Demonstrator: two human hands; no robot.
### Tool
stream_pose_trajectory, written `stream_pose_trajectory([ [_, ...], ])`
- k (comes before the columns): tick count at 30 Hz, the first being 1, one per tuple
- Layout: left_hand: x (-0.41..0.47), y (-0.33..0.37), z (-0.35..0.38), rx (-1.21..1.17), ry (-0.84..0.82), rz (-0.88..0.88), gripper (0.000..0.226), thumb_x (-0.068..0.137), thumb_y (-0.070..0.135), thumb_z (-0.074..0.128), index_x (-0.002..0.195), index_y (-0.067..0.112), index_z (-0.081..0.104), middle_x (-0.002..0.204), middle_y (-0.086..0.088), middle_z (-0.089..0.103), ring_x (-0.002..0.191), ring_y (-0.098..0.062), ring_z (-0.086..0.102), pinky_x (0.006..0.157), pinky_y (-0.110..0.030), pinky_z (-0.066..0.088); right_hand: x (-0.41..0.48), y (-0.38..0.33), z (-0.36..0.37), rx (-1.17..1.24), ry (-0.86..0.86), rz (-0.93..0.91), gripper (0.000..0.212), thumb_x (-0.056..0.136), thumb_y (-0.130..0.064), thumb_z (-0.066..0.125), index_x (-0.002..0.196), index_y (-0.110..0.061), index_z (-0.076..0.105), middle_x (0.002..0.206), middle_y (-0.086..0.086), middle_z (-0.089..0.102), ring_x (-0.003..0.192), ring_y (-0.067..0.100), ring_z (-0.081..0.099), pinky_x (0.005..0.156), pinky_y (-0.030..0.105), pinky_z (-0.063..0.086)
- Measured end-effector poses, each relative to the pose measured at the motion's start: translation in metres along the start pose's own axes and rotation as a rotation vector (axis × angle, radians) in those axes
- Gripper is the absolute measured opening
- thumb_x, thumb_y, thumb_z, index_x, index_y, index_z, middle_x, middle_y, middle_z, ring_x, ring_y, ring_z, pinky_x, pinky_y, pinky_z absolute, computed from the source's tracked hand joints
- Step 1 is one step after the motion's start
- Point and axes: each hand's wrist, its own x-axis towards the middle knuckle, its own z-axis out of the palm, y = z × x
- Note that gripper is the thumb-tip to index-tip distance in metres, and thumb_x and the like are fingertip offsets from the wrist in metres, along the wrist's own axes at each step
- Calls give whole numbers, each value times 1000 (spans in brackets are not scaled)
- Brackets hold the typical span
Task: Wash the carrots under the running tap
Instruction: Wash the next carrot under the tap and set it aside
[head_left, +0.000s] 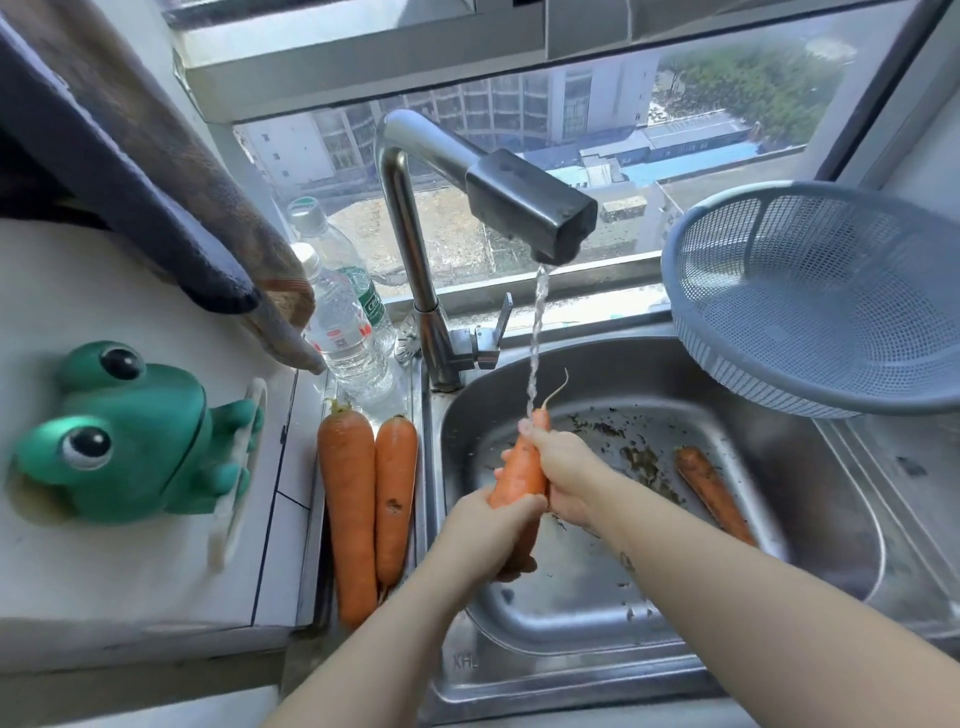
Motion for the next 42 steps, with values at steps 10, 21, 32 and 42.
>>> stream_pose_trajectory([
  [10,1,9,-2,245,-26,91,11,82,22,62,85,12,59,70,-4,59,54,-15,60,63,-31,56,-1,7,-7,162,-20,-16,14,98,-14,52,92,-1,54,87,15,61,76,28,63,83,46,54],
  [21,7,6,-8,333,8,101,15,80,23,64,88,13,57,65,-1,59,51,-14,57,52,-24,53,1,6,-16,182,-87,54,16,96,-17,57,96,-1,60,96,17,63,96,31,63,92,45,51],
  [32,7,11,-16,273,-28,81,12,81,19,62,86,11,56,60,-1,55,44,-12,51,44,-20,41,-5,-8,-29,175,-317,100,14,95,-2,52,107,4,57,99,19,67,92,27,67,79,36,58],
  [42,4,7,-16,402,-39,113,20,81,25,64,96,14,55,69,1,58,48,-8,54,44,-17,43,-9,-2,-26,164,-276,78,14,95,-3,52,105,5,57,102,21,63,94,28,63,82,38,56],
])
